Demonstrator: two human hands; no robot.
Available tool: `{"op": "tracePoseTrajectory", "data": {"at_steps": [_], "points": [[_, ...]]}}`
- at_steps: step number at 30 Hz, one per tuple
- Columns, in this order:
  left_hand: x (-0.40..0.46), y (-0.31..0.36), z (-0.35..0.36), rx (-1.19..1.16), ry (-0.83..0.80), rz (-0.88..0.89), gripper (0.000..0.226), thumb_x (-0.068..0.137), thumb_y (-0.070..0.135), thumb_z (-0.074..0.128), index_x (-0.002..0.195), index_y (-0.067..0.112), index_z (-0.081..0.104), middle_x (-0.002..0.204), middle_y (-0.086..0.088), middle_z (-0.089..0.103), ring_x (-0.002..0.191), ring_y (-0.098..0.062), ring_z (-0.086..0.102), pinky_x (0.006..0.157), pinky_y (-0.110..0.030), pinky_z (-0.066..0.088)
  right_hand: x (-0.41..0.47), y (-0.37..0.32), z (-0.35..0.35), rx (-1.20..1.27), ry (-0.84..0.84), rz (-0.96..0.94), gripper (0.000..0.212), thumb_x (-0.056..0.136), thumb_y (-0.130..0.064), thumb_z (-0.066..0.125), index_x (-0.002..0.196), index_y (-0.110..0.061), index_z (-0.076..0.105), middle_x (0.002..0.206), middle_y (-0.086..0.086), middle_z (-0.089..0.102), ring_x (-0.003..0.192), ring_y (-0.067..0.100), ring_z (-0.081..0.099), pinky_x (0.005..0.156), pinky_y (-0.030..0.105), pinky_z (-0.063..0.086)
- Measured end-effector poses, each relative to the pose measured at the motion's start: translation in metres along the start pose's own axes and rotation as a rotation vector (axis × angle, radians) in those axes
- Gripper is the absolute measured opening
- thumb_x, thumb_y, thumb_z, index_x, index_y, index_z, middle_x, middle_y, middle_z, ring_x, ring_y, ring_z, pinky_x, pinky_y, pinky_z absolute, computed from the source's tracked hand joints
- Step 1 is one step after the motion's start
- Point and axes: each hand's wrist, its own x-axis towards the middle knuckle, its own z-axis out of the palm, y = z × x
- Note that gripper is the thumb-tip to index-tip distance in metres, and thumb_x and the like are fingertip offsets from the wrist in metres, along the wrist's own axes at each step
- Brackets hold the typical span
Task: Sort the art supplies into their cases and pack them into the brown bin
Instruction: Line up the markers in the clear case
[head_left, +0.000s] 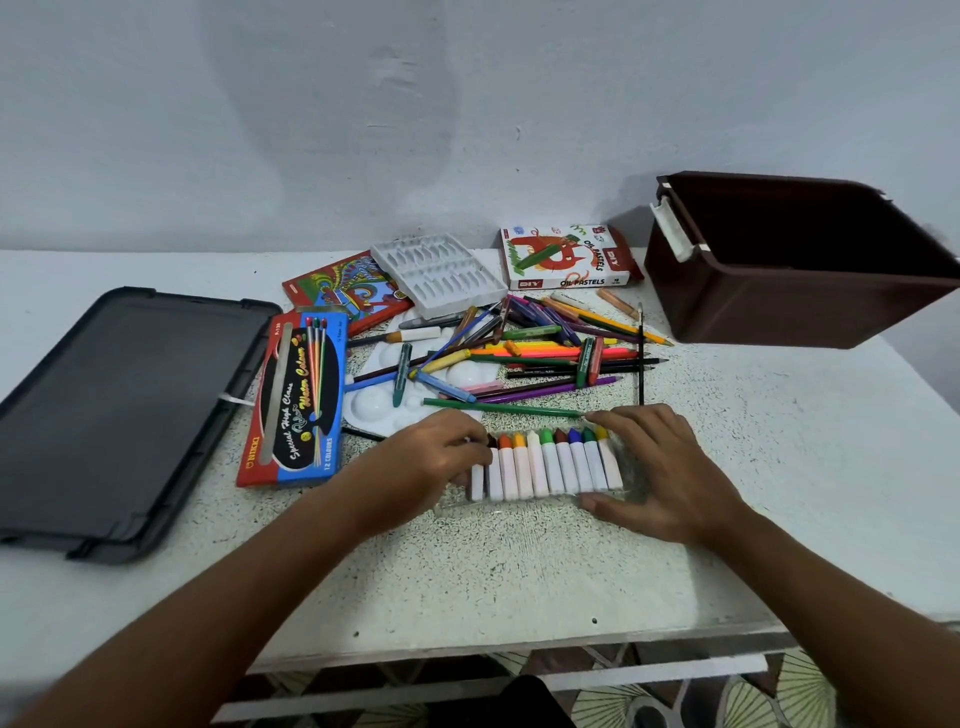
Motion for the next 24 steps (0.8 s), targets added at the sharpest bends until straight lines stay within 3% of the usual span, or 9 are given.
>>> {"op": "tracePoseTrajectory", "data": {"at_steps": [8, 18, 24], "points": [[-0.005, 0.002, 0.007, -0.070, 0.024, -0.129, 0.030, 0.067, -0.003, 0.080, 0.095, 0.005, 0.073, 0.098, -0.010, 0.066, 0.090, -0.022, 0.063, 0.072, -0.031, 0.057, 0.000, 0.001, 0.000, -0.004, -0.009, 0.010, 0.088, 0.072, -0.084, 0.045, 0.138, -0.026, 0.043, 0.125, -0.004, 0.051, 0.113, 0.015, 0.041, 0.090, 0.038, 0.039], [-0.008, 0.011, 0.006, -0.092, 0.058, -0.219, 0.028, 0.068, -0.002, 0.080, 0.094, 0.007, 0.073, 0.093, -0.007, 0.066, 0.082, -0.018, 0.064, 0.073, -0.017, 0.048, -0.001, 0.001, 0.000, -0.003, -0.013, 0.006, 0.087, 0.072, -0.084, 0.045, 0.138, -0.026, 0.044, 0.127, -0.004, 0.051, 0.113, 0.014, 0.041, 0.090, 0.037, 0.039], [-0.011, 0.009, 0.005, -0.163, 0.059, -0.212, 0.028, 0.067, -0.003, 0.080, 0.091, 0.009, 0.075, 0.096, -0.009, 0.064, 0.085, -0.019, 0.063, 0.073, -0.021, 0.051, 0.000, 0.002, -0.001, 0.000, -0.008, 0.006, 0.084, 0.072, -0.080, 0.051, 0.137, -0.028, 0.042, 0.127, -0.005, 0.051, 0.113, 0.015, 0.041, 0.091, 0.039, 0.040]]}}
